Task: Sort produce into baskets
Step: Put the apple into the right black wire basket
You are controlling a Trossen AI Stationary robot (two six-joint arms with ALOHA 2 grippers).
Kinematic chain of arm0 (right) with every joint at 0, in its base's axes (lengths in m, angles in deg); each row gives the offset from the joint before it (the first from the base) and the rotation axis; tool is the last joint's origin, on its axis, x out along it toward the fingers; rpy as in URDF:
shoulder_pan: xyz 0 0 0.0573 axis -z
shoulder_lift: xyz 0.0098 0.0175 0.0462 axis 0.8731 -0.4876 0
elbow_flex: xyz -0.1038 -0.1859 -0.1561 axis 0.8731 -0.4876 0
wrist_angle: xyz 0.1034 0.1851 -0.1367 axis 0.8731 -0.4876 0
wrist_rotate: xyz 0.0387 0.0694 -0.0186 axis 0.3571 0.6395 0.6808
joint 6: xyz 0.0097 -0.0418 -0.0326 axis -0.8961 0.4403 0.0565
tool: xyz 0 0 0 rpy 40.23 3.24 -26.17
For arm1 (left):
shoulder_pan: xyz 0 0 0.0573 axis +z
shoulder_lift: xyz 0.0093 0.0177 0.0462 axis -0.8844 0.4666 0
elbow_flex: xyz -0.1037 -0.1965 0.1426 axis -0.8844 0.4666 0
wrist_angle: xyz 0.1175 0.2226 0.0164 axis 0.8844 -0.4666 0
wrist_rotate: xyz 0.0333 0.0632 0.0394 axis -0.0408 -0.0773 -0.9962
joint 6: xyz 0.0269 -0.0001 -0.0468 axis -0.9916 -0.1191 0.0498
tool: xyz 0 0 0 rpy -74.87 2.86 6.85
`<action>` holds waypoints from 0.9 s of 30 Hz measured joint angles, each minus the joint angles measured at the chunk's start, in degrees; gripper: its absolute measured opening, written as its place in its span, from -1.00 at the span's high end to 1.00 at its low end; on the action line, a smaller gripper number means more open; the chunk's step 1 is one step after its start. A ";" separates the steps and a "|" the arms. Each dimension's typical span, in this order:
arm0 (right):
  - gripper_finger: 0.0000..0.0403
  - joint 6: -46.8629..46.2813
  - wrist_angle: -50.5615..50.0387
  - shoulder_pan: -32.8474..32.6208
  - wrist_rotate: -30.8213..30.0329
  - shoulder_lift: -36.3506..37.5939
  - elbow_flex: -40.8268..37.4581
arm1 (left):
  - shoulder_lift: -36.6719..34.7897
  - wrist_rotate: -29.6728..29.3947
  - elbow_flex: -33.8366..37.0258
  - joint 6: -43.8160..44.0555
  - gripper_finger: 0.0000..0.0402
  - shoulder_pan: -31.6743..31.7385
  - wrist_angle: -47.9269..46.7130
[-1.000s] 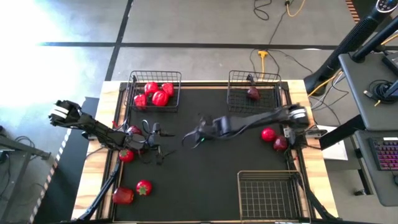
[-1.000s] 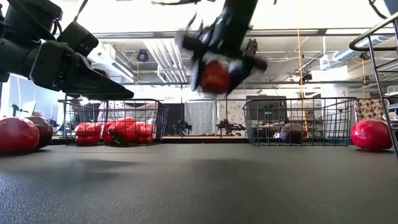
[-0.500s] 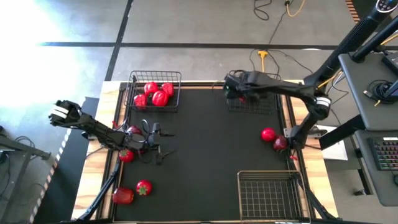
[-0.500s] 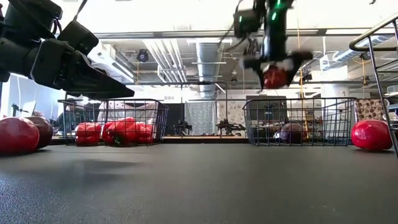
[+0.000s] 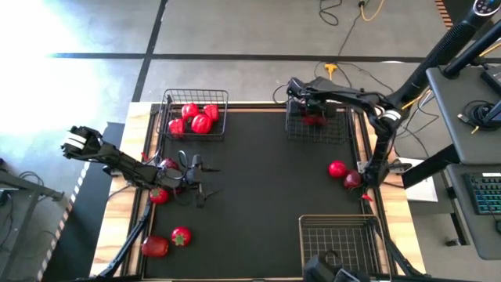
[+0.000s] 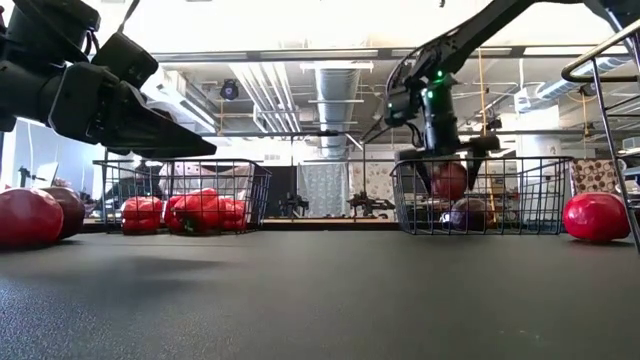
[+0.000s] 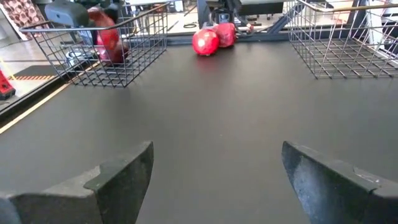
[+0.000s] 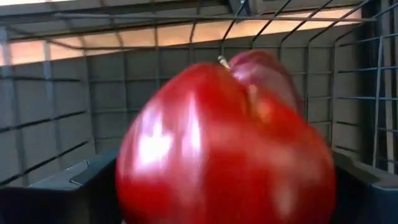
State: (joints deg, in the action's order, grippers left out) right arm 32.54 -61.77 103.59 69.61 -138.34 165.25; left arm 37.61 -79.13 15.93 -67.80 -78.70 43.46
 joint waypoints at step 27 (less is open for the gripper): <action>-0.84 5.73 5.52 2.09 5.80 1.65 1.76 | 0.00 0.88 0.00 0.88 -0.68 -0.02 -0.02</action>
State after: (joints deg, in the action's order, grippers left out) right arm 38.26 -56.26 105.68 75.41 -136.69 167.01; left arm 37.61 -78.26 15.93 -66.93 -78.72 43.43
